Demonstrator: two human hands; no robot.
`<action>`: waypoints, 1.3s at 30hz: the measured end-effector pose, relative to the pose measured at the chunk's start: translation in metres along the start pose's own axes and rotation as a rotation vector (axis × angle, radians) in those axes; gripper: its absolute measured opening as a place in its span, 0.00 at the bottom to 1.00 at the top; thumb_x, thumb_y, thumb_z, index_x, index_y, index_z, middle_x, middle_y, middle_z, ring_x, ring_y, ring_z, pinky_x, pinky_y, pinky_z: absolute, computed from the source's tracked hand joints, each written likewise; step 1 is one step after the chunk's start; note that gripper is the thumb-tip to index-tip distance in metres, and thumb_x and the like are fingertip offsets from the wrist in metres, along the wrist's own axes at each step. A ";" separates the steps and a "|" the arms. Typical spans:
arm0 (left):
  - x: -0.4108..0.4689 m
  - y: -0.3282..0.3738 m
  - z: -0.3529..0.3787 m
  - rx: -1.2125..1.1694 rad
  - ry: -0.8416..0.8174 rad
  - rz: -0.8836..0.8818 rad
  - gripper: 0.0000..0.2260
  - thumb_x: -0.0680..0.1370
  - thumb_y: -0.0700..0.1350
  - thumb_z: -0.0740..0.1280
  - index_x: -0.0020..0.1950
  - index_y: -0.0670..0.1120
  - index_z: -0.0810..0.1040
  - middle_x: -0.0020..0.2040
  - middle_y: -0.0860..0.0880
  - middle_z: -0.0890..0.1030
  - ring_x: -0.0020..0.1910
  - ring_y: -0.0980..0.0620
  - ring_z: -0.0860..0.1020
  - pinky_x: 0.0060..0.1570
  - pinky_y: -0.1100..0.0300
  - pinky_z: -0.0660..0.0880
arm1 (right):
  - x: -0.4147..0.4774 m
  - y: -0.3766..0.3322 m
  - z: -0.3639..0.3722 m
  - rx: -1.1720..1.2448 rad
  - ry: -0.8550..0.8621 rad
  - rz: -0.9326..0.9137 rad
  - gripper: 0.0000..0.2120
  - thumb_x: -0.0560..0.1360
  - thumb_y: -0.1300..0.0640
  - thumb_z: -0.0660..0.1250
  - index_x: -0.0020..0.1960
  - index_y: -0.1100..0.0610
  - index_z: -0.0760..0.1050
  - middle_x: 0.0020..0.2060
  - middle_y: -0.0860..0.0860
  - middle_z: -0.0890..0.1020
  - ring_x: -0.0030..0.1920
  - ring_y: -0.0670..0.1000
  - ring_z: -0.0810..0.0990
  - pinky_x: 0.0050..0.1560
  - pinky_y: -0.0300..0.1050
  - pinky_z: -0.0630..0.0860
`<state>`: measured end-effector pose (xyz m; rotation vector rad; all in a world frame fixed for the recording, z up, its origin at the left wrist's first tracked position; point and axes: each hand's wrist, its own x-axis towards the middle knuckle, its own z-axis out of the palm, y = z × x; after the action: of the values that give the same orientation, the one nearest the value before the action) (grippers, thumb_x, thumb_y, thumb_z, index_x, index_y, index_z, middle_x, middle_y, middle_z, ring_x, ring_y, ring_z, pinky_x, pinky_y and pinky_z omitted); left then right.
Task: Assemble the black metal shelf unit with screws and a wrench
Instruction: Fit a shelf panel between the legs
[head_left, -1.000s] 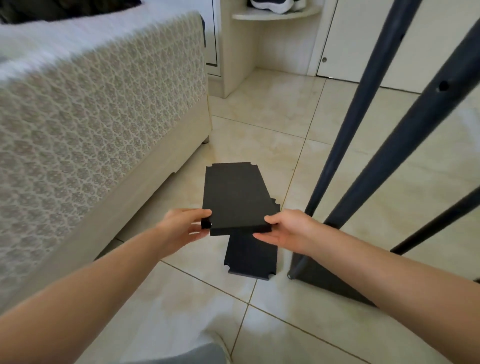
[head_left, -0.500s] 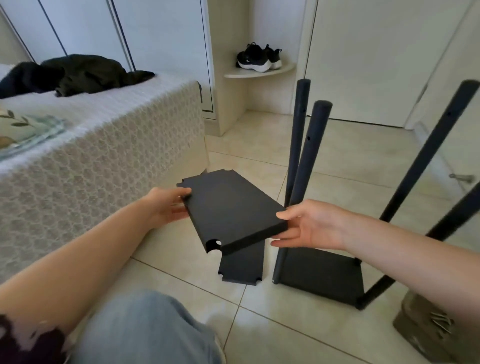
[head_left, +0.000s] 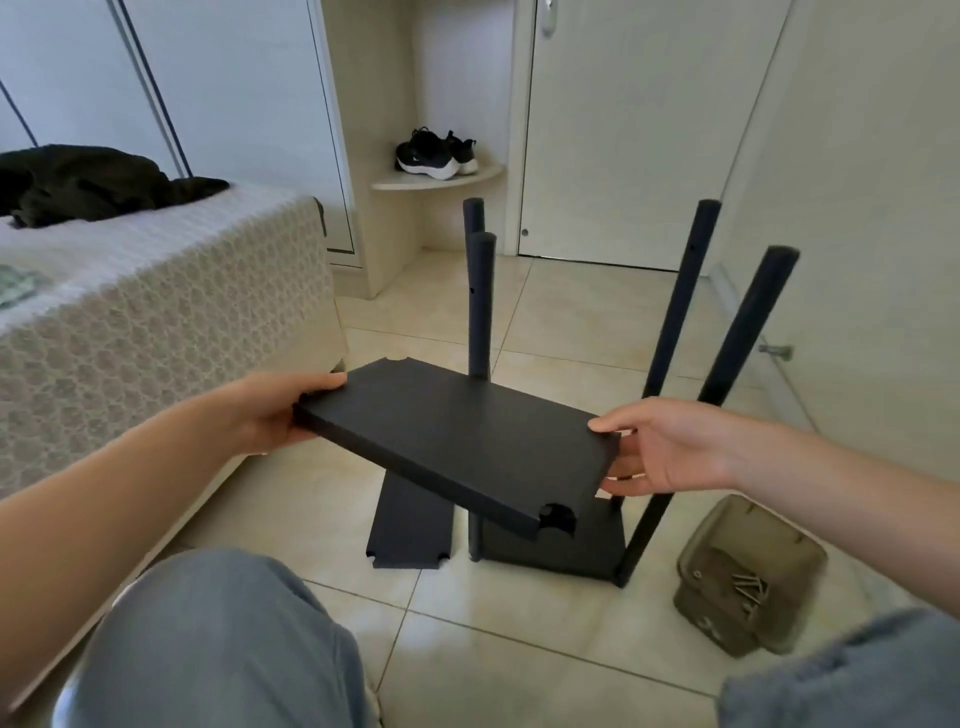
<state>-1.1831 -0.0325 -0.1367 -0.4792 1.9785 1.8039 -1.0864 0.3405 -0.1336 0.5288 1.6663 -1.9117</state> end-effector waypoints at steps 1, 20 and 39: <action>-0.004 0.000 0.006 -0.004 -0.015 0.000 0.08 0.79 0.43 0.71 0.54 0.40 0.79 0.42 0.45 0.82 0.39 0.51 0.81 0.29 0.61 0.81 | -0.004 0.002 -0.005 0.021 0.032 -0.005 0.20 0.69 0.63 0.73 0.60 0.61 0.74 0.45 0.61 0.85 0.45 0.60 0.86 0.43 0.52 0.82; -0.064 -0.014 0.073 -0.155 -0.001 -0.030 0.07 0.78 0.42 0.72 0.53 0.41 0.78 0.48 0.45 0.80 0.42 0.49 0.81 0.24 0.58 0.79 | -0.079 0.048 -0.046 0.137 0.073 -0.042 0.21 0.71 0.69 0.72 0.63 0.60 0.75 0.51 0.62 0.85 0.49 0.63 0.85 0.41 0.54 0.82; -0.122 0.081 0.094 -0.119 -0.048 0.498 0.15 0.74 0.47 0.75 0.54 0.40 0.79 0.35 0.48 0.86 0.32 0.52 0.85 0.29 0.65 0.79 | -0.146 -0.070 -0.073 -0.054 0.328 -0.525 0.07 0.74 0.58 0.72 0.52 0.58 0.79 0.36 0.51 0.84 0.33 0.49 0.83 0.35 0.43 0.81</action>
<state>-1.1135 0.0655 -0.0105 0.0351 2.0943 2.2073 -1.0211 0.4395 -0.0013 0.4279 2.2344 -2.2208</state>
